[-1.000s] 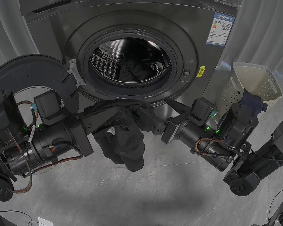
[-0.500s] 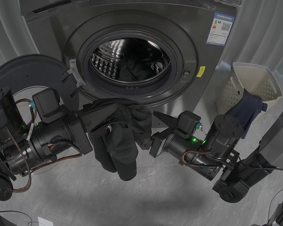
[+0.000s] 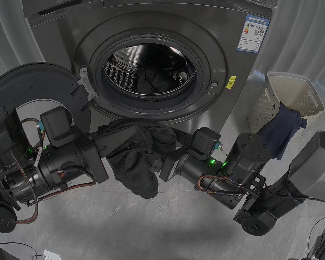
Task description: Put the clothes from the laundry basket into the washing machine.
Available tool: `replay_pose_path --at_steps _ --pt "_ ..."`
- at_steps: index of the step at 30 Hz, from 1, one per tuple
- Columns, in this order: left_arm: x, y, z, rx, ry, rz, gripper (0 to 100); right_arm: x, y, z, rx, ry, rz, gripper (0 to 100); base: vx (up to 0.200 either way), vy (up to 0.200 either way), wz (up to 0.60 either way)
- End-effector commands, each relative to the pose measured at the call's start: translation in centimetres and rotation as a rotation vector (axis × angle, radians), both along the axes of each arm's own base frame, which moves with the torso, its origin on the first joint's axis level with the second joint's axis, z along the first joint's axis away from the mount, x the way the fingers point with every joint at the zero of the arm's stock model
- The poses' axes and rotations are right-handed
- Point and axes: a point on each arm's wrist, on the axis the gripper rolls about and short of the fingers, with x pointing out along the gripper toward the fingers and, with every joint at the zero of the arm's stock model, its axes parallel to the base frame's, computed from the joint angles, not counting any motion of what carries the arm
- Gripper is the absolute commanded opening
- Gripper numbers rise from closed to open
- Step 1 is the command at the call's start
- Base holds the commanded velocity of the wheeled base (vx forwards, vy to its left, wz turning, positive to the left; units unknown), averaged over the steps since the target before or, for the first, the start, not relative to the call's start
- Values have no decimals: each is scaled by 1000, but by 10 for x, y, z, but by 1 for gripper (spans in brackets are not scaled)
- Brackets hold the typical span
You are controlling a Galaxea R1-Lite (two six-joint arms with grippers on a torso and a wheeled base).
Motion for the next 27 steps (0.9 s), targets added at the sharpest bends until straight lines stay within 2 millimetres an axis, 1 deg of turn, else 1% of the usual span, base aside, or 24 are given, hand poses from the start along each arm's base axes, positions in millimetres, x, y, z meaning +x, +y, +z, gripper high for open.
replay_pose_path --at_steps 1,4,5,7,8,10,11,13,15,16,19,21,23,24,25,27 --pt "0 0 -1 3 6 -1 0 -1 2 1 14 -13 8 0 0 0 0" --pt "1 -1 -3 5 15 -3 0 -4 -1 7 23 -20 8 0 0 0 0" --pt "2 -2 -7 12 27 2 0 -9 -4 13 32 -28 13 0 0 0 0" --pt "3 -2 -8 15 31 2 0 -12 -6 15 33 -29 16 0 0 0 0" --pt "4 -3 -10 19 40 3 0 -20 -8 19 36 -30 31 0 0 0 0" --pt "4 -3 -14 27 51 0 0 -28 -9 22 40 -29 47 0 0 0 0" --pt "4 -3 -14 27 51 0 0 -28 -9 22 40 -29 47 0 0 0 0" --pt "7 -5 -18 36 61 -3 0 -37 -9 21 35 -24 64 0 0 0 0" --pt "9 -5 -18 36 63 3 0 -40 -10 21 33 -21 69 0 0 0 0" --pt "10 -5 -19 38 68 6 100 -42 -10 22 35 -21 72 0 0 0 0" --pt "12 -5 -25 45 95 21 100 -42 -12 28 52 -32 68 0 0 0 0" --pt "9 -3 -34 56 131 22 100 -41 -15 32 63 -41 61 0 0 0 0" --pt "6 0 -41 74 154 19 100 -39 -17 34 68 -44 53 0 0 0 0" --pt "6 0 -41 74 154 19 100 -39 -17 34 68 -44 53 0 0 0 0" --pt "4 1 -47 86 171 15 100 -40 -19 35 71 -46 52 0 0 0 0" --pt "4 1 -49 90 179 15 100 -40 -19 35 68 -44 50 0 0 0 0"
